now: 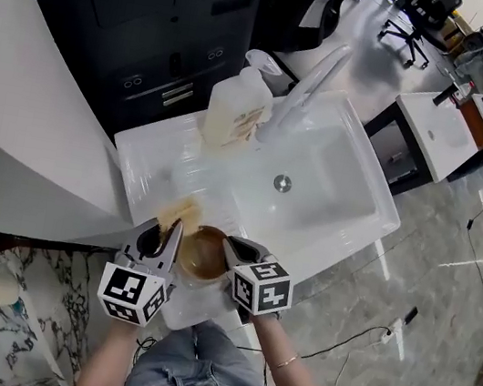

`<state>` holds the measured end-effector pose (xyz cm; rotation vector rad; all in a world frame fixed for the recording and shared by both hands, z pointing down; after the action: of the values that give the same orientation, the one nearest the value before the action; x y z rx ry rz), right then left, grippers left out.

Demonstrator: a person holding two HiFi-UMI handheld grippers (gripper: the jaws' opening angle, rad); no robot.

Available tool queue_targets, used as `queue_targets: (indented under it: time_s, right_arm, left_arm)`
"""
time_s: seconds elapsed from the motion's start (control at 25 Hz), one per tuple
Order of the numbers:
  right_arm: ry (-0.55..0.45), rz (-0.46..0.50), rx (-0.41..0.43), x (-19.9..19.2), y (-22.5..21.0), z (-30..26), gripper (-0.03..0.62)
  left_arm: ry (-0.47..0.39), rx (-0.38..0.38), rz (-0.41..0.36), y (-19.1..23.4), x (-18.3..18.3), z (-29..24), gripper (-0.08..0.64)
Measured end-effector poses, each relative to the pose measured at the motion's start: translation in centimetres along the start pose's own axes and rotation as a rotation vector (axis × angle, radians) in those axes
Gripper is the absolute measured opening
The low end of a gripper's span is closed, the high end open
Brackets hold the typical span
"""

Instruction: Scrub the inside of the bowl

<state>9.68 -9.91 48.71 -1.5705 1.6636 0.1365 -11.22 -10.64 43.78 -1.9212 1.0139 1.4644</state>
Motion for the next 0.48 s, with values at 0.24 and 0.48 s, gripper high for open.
queue_targets:
  time_s: [0.24, 0.48]
  right_arm:
    - [-0.040, 0.057, -0.032, 0.3, 0.7, 0.6, 0.026]
    - [-0.080, 0.117, -0.062, 0.3, 1.4, 1.0, 0.025]
  left_arm:
    - [-0.010, 0.003, -0.008, -0.4, 0.5, 0.8, 0.047]
    - [0.021, -0.028, -0.022, -1.2, 0.7, 1.3, 0.046]
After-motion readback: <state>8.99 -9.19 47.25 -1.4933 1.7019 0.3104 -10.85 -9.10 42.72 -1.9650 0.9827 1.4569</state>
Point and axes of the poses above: the fingertips, and each gripper's own axes: z backward along the fingers, y to its left, x out of its top, the point moved 10 cm from there along z, backward along the fingers, and after that the axes turned 11 degrees about -z, right-handed, at the moved point
